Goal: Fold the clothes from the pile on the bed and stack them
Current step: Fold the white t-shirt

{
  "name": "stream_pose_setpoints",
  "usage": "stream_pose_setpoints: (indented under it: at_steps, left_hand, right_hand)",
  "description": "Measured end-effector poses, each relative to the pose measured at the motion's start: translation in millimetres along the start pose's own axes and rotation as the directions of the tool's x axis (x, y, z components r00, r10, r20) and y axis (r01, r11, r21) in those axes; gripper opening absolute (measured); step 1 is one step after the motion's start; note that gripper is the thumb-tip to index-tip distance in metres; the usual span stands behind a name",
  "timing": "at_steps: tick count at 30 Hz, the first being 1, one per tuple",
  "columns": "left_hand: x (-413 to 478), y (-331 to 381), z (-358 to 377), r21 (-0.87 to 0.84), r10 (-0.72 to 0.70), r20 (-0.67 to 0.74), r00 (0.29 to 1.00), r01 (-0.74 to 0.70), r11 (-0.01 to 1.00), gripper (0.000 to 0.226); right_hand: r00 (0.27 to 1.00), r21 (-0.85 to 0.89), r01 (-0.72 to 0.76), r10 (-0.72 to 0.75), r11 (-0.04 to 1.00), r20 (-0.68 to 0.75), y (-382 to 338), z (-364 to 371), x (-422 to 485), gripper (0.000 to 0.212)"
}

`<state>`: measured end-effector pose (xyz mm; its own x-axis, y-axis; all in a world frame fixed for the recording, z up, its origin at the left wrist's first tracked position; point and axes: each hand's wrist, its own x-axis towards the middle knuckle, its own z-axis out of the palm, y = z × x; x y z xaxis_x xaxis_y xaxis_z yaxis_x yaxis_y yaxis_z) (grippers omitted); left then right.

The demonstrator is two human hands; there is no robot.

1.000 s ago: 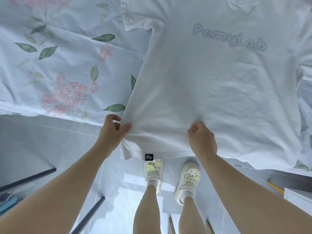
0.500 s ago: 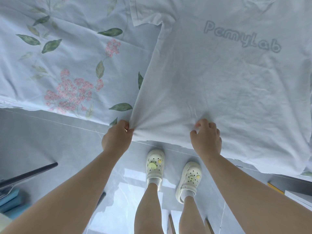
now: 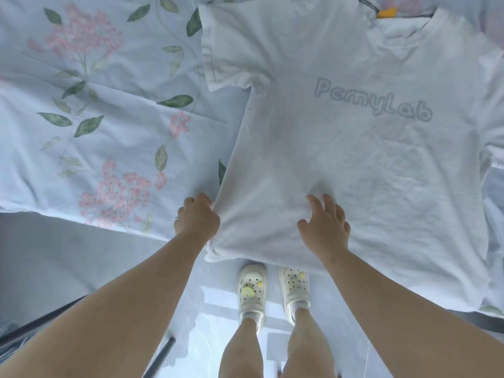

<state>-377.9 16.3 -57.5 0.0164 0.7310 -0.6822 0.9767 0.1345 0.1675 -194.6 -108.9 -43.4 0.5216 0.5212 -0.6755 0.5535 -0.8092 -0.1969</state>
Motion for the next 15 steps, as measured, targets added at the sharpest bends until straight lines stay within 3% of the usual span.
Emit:
stream_pose_setpoints:
  at_steps: [7,11,15]
  left_hand:
    - [42,89,-18,-0.543,0.020,0.070,0.997,0.022,0.839,0.044]
    - [87,146,-41,-0.828,-0.064,0.109,0.992,0.126,0.546,0.022]
    - [115,188,-61,-0.953,-0.089,0.188,0.978,0.204,0.223,0.023]
  right_hand:
    - [0.996,0.020,0.076,-0.075,0.997,-0.054,-17,-68,80,0.062]
    - [0.988,0.026,0.146,-0.144,0.989,-0.059,-25,-109,133,0.063]
    - [0.986,0.032,0.160,-0.159,0.987,-0.049,-24,-134,171,0.066]
